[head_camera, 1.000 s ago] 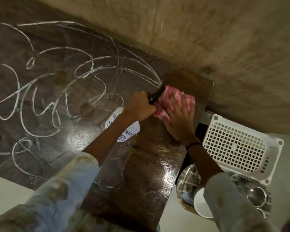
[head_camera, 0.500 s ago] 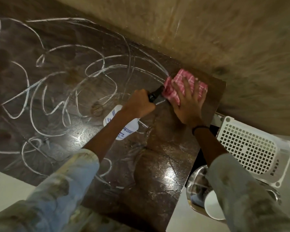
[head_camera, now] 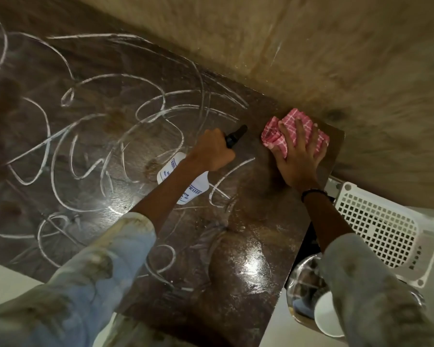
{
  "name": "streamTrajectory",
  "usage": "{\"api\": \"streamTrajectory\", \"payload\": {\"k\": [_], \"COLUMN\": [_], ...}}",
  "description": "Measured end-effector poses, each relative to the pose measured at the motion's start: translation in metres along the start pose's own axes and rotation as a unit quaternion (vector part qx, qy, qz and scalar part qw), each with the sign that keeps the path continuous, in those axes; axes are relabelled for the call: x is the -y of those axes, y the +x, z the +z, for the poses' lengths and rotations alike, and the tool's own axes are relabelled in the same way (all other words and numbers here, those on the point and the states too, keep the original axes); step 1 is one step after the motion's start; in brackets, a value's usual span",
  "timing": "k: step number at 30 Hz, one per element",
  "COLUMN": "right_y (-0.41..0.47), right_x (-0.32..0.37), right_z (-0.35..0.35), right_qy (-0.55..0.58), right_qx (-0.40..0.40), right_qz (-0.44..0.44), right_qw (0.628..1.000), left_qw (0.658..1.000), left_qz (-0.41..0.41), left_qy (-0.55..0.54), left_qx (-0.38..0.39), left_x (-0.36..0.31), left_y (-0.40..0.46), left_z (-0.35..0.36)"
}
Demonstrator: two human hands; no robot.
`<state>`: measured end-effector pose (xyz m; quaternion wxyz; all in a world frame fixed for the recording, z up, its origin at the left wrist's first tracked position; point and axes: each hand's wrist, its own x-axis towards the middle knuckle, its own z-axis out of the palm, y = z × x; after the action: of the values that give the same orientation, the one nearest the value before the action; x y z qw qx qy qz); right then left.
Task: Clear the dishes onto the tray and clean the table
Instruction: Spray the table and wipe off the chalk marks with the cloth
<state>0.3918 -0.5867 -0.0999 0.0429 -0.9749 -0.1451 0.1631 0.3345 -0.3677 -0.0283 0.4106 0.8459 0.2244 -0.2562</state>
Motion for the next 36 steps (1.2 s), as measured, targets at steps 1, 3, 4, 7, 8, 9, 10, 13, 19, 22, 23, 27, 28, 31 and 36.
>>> {"api": "streamTrajectory", "payload": {"k": [1,3,4,7,8,9,10,13,19,22,23,27,28,31,36], "right_y": [0.008,0.027,0.036,0.053,0.053,0.049,0.040,0.001,-0.001,0.036,0.046,0.050,0.039,-0.002,-0.041], "right_x": [0.007,0.028,0.041,0.090,0.104,0.112,0.116,0.095,0.039,0.076,0.093,0.145,0.148,0.128,0.066], "right_z": [-0.001,-0.002,-0.002,0.002,0.005,0.009,0.013,0.023,0.009,0.004,0.004,0.015,0.021,0.031,0.027], "right_qy": [0.004,0.017,0.021,0.020,0.015,0.009,0.001,-0.028,-0.046,0.007,0.025,0.020,0.008,-0.028,0.003], "right_qx": [-0.001,-0.004,-0.007,-0.003,-0.003,-0.004,-0.008,-0.012,-0.003,-0.023,-0.023,-0.028,-0.033,-0.033,-0.031], "right_qz": [0.007,0.014,0.014,-0.027,-0.057,-0.092,-0.131,-0.224,-0.119,-0.008,0.012,-0.081,-0.122,-0.209,-0.047], "right_qw": [1.000,1.000,1.000,0.999,0.998,0.996,0.991,0.974,0.992,1.000,0.999,0.996,0.992,0.977,0.998], "left_qw": [1.000,1.000,1.000,1.000,1.000,1.000,1.000,0.999,0.998,0.998,0.999,0.999,0.999,0.999,0.993], "left_qz": [-0.002,-0.003,0.000,0.013,0.013,0.013,0.015,0.019,0.001,0.005,0.005,0.019,0.020,0.026,0.022], "left_qy": [0.002,0.010,0.008,-0.004,-0.005,-0.005,-0.005,-0.025,-0.066,-0.055,-0.045,-0.011,0.007,0.036,0.035], "left_qx": [-0.003,-0.007,-0.006,-0.009,-0.010,-0.006,-0.004,0.008,0.001,-0.004,-0.006,-0.023,-0.030,-0.019,0.106], "left_x": [0.001,0.005,0.007,0.020,0.025,0.030,0.034,0.044,0.058,0.063,0.065,0.074,0.078,0.089,0.092], "left_y": [0.000,-0.002,-0.003,-0.005,-0.007,-0.009,-0.012,-0.022,-0.036,-0.043,-0.045,-0.055,-0.057,-0.064,-0.086], "left_z": [-0.002,-0.008,-0.011,-0.021,-0.024,-0.026,-0.028,-0.034,-0.032,-0.032,-0.033,-0.032,-0.031,-0.023,0.003]}}
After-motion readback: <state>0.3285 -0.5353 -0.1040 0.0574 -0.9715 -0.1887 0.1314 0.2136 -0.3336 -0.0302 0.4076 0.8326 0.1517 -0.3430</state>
